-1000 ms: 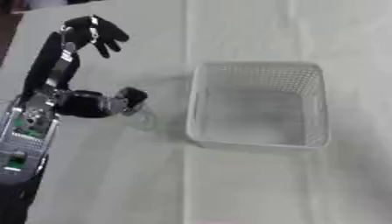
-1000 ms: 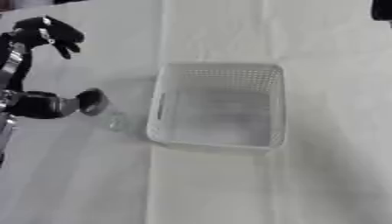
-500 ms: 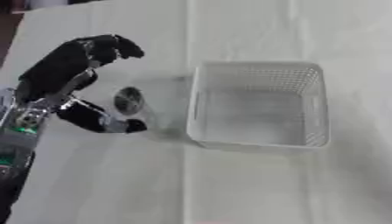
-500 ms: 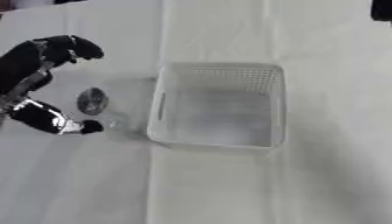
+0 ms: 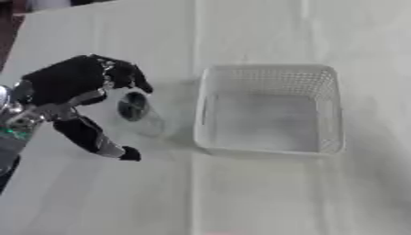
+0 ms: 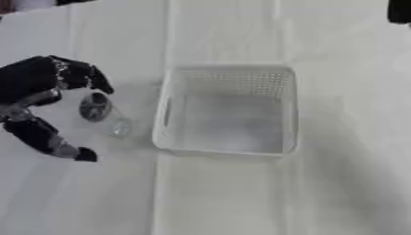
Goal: Pick up objects on the table and place them in the box.
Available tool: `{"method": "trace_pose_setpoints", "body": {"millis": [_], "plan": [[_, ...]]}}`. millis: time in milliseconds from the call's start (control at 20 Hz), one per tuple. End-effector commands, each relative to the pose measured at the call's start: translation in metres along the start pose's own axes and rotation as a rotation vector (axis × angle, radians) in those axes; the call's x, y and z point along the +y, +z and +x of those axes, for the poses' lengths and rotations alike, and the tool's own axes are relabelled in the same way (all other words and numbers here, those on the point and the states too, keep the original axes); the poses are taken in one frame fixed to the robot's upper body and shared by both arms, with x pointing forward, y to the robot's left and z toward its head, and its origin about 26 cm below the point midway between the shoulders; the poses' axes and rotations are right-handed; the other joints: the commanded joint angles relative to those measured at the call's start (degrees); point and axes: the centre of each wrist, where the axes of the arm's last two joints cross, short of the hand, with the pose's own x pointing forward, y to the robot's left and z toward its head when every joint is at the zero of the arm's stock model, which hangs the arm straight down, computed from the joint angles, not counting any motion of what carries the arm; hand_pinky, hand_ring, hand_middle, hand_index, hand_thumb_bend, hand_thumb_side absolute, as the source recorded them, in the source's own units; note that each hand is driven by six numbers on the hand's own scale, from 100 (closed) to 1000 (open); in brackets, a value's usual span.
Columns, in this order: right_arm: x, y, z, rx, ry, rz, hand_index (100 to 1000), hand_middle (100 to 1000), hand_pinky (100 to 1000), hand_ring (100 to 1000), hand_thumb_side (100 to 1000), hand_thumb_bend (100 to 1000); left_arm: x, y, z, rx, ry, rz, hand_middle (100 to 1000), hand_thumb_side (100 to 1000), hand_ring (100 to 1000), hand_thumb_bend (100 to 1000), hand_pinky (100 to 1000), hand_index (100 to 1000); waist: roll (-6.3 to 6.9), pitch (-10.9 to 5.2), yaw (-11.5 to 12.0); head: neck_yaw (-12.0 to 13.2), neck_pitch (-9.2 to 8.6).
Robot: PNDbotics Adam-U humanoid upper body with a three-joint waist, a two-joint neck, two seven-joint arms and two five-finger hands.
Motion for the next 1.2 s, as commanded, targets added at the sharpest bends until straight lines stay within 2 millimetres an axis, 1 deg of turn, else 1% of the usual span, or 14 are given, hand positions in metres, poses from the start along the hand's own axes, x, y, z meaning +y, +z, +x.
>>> {"method": "trace_pose_setpoints", "body": {"millis": [50, 300, 400, 450, 600, 750, 900, 1200], "plan": [[-0.005, -0.004, 0.004, -0.104, 0.059, 0.139, 428, 677, 267, 399, 954, 100, 0.008, 0.000, 0.001, -0.019, 0.001, -0.011, 648, 734, 599, 635, 445, 777, -0.08, -1.24, -0.05, -0.52, -0.01], [-0.005, -0.004, 0.004, -0.103, 0.058, 0.145, 427, 676, 266, 398, 953, 100, 0.003, 0.000, 0.002, -0.013, 0.045, -0.010, 634, 735, 590, 610, 435, 770, 0.10, -1.09, -0.19, -0.60, -0.01], [-0.005, -0.004, 0.004, -0.103, 0.058, 0.147, 426, 676, 266, 398, 953, 100, 0.002, -0.002, 0.001, -0.012, 0.057, -0.004, 624, 722, 584, 566, 432, 763, 0.13, -1.05, -0.19, -0.60, -0.01], [-0.005, -0.004, 0.004, -0.103, 0.057, 0.148, 425, 676, 266, 398, 953, 100, 0.002, -0.003, 0.000, -0.012, 0.062, 0.002, 616, 725, 577, 578, 428, 755, 0.12, -1.02, -0.18, -0.60, -0.01], [-0.005, -0.004, 0.004, -0.105, 0.056, 0.148, 424, 675, 266, 398, 953, 100, 0.001, -0.007, -0.002, -0.023, 0.075, 0.020, 596, 702, 560, 541, 411, 729, 0.11, -0.99, -0.23, -0.58, -0.01], [-0.005, -0.005, 0.004, -0.110, 0.057, 0.150, 420, 674, 266, 398, 954, 100, -0.001, -0.013, -0.006, -0.042, 0.088, 0.037, 573, 692, 543, 552, 399, 694, 0.05, -0.85, -0.54, -0.62, -0.01], [-0.006, -0.007, 0.004, -0.117, 0.061, 0.153, 417, 673, 266, 398, 954, 100, -0.004, -0.016, -0.010, -0.051, 0.094, 0.046, 566, 694, 538, 548, 395, 685, -0.02, -0.59, -0.96, -0.68, -0.01], [-0.008, -0.009, 0.004, -0.130, 0.071, 0.165, 408, 673, 266, 399, 954, 100, -0.006, -0.015, -0.013, -0.048, 0.083, 0.026, 558, 705, 532, 559, 393, 669, -0.09, 0.04, -1.38, -0.64, -0.01]]}}
